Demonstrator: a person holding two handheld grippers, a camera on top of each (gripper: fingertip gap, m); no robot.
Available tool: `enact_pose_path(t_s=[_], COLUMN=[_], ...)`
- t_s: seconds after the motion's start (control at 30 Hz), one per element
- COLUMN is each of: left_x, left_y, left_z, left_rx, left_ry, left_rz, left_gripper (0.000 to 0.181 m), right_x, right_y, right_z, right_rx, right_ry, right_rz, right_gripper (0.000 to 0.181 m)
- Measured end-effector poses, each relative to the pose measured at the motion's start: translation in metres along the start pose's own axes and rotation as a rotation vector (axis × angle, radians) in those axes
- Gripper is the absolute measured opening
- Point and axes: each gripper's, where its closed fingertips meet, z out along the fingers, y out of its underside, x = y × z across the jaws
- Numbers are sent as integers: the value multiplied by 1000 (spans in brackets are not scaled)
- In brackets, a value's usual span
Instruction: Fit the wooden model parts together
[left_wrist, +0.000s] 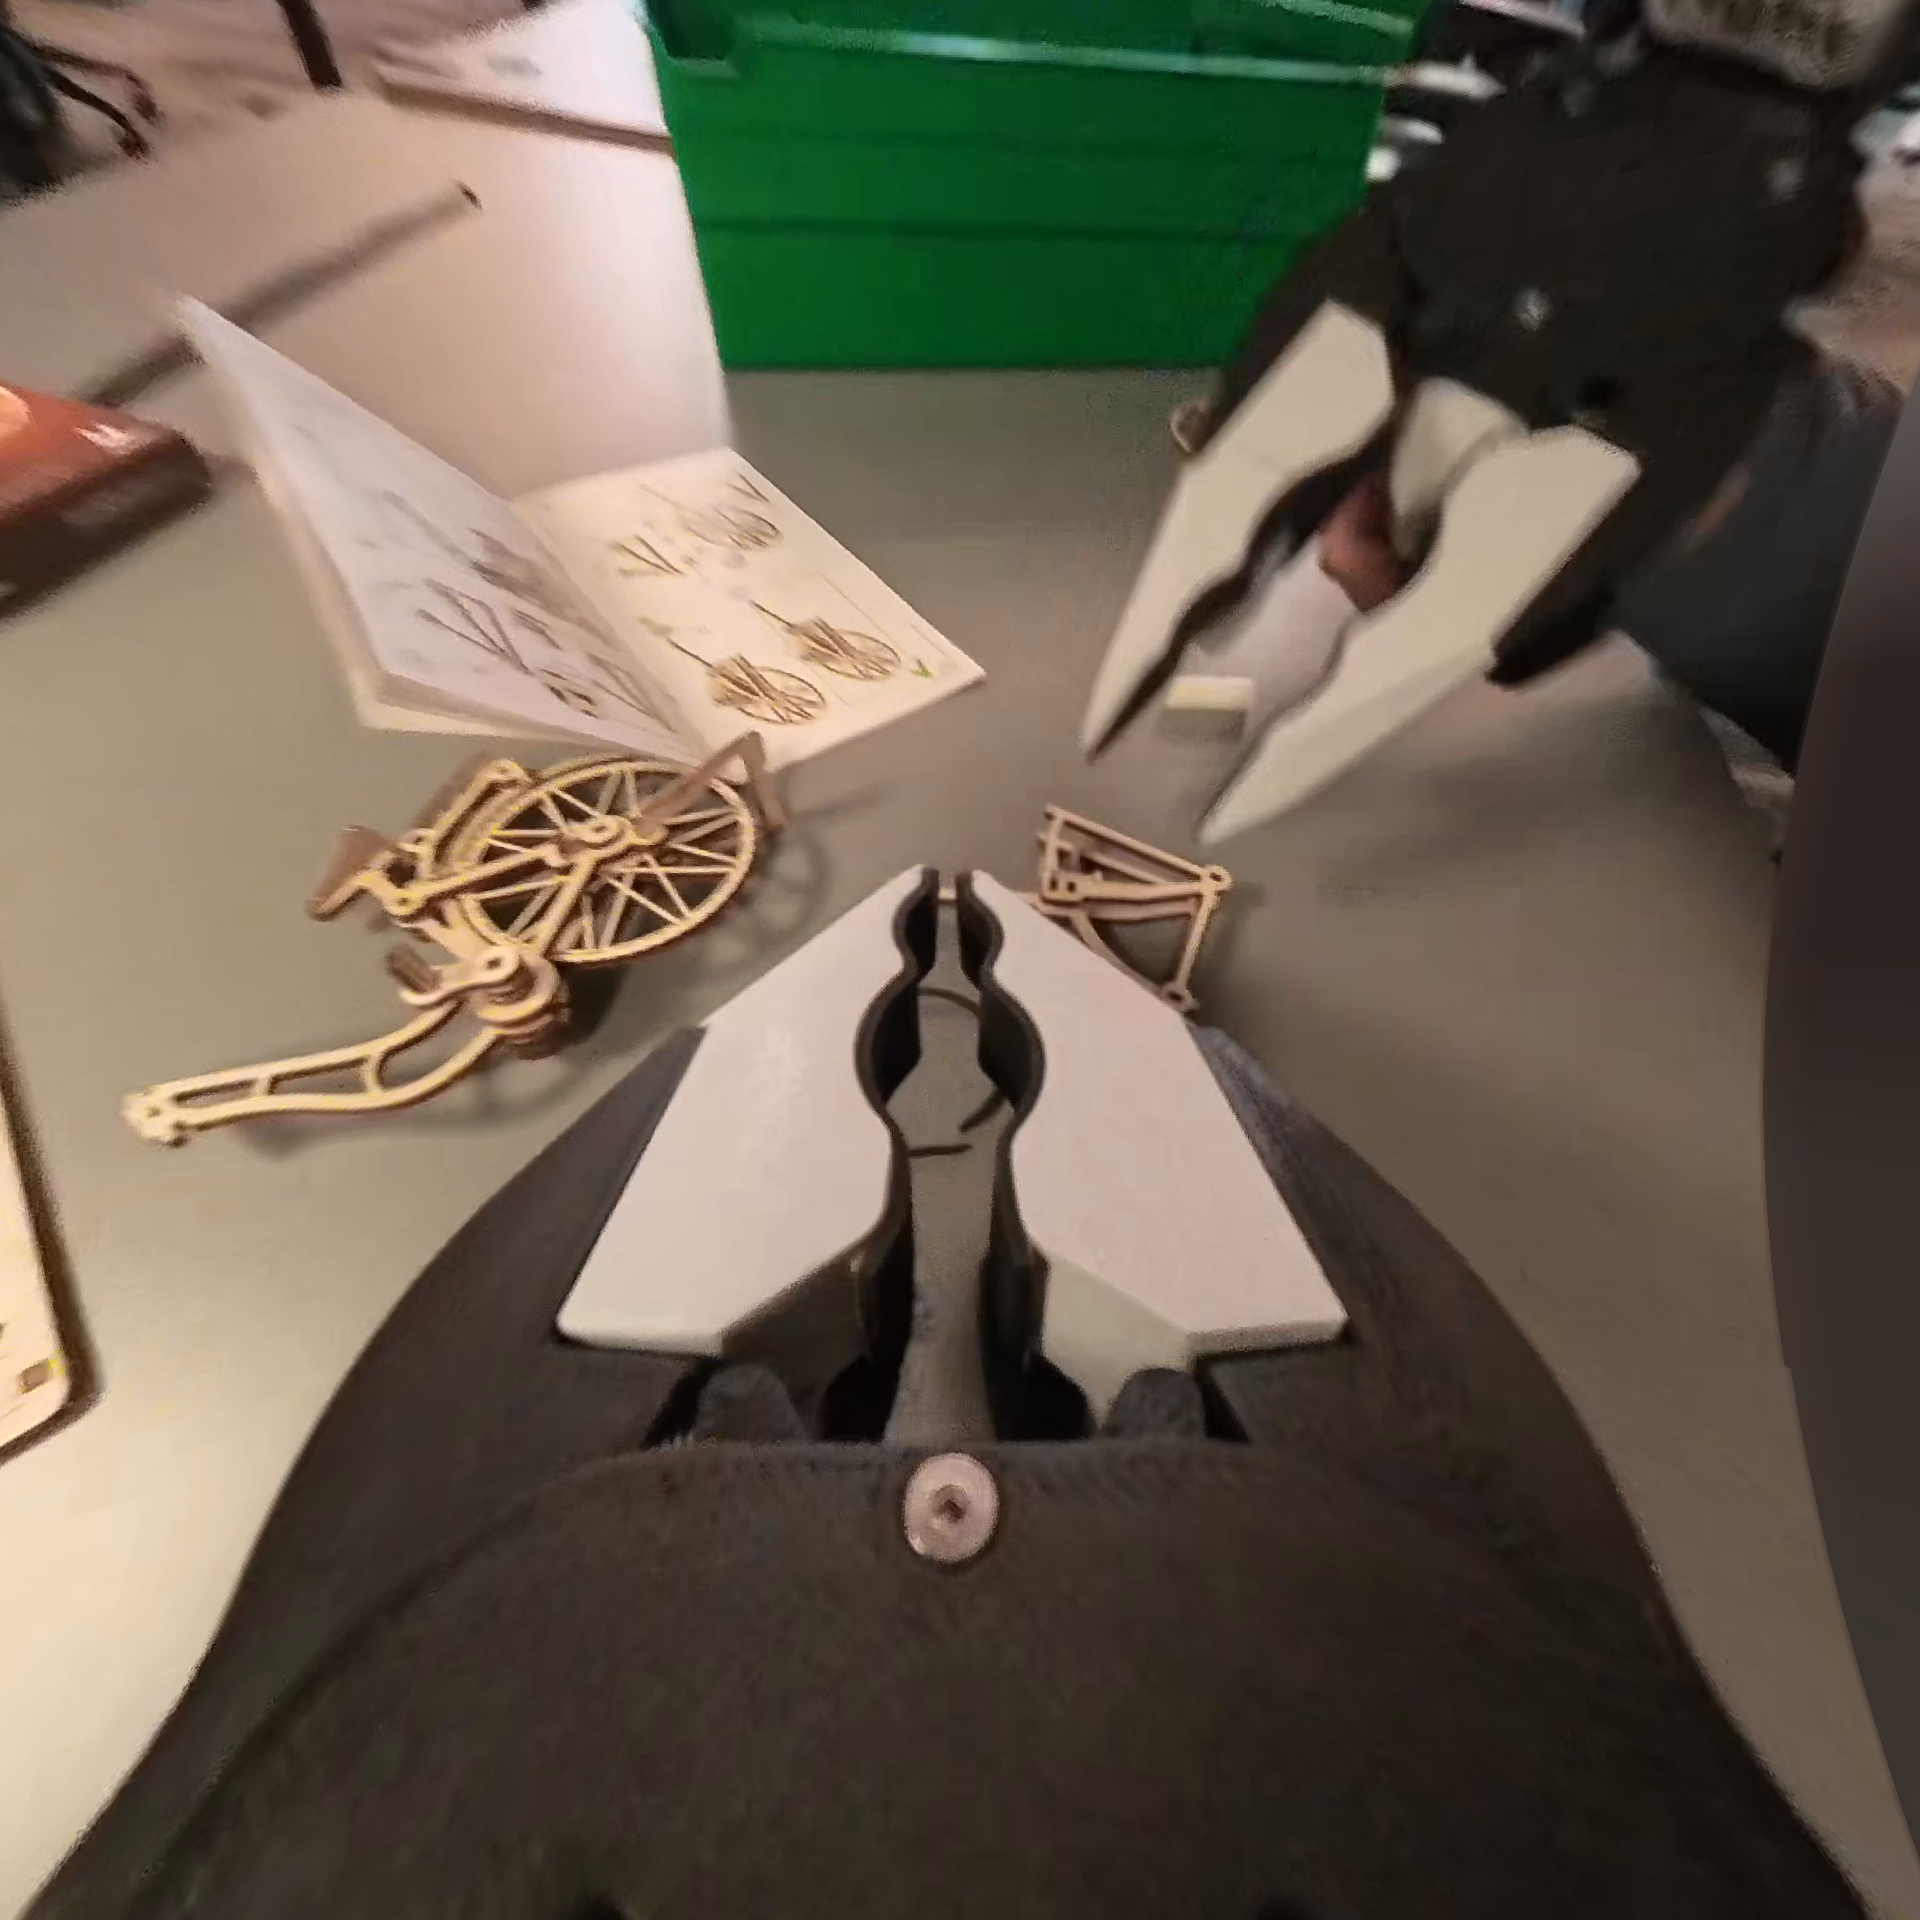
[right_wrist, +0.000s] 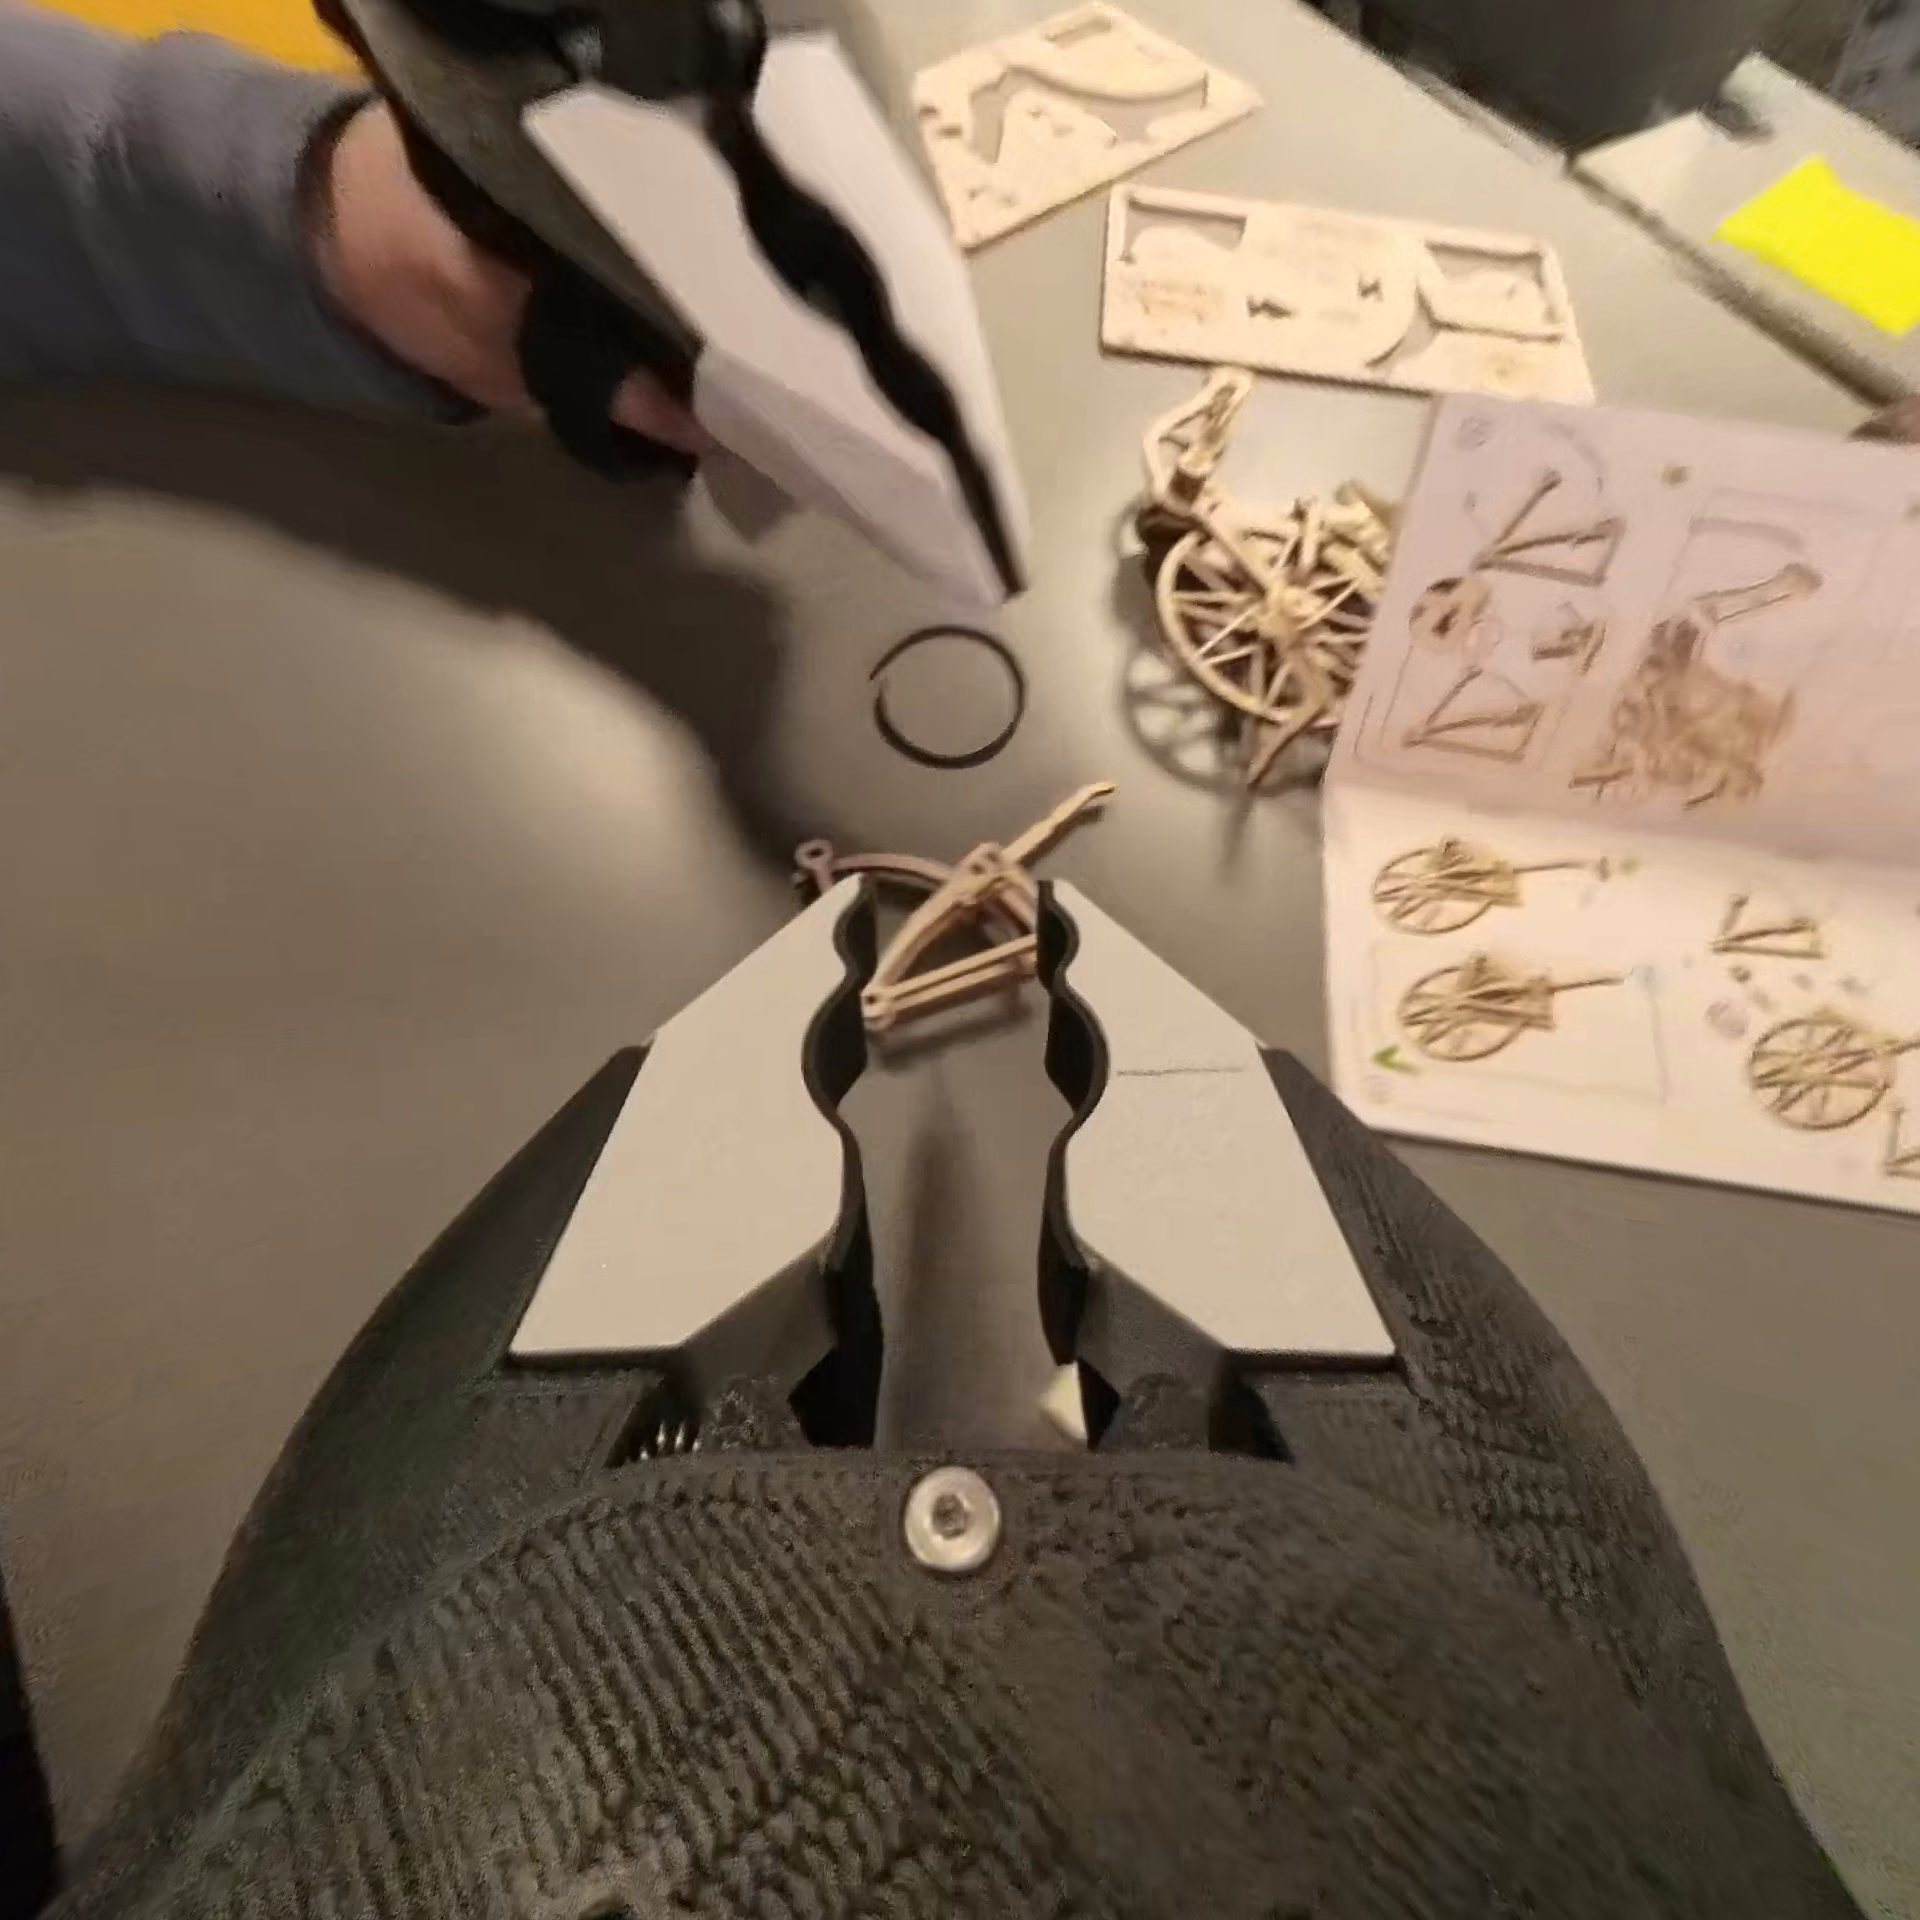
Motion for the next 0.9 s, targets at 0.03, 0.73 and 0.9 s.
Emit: enact_pose_path(t_s=[0.03,0.73,0.9], left_x=[-2,27,31], left_y=[-4,-2,31], left_z=[-3,-15,2], left_rx=[33,77,-111], left_ry=[-19,120,51], left_rz=[6,370,736], left_gripper=[2,37,57], right_x=[-6,-17,-11], right_y=[3,20,17], right_z=[3,11,6], right_rx=[-28,-45,3], right_ry=[40,25,-132], right_rz=[-7,191,289], right_gripper=[32,9,5])
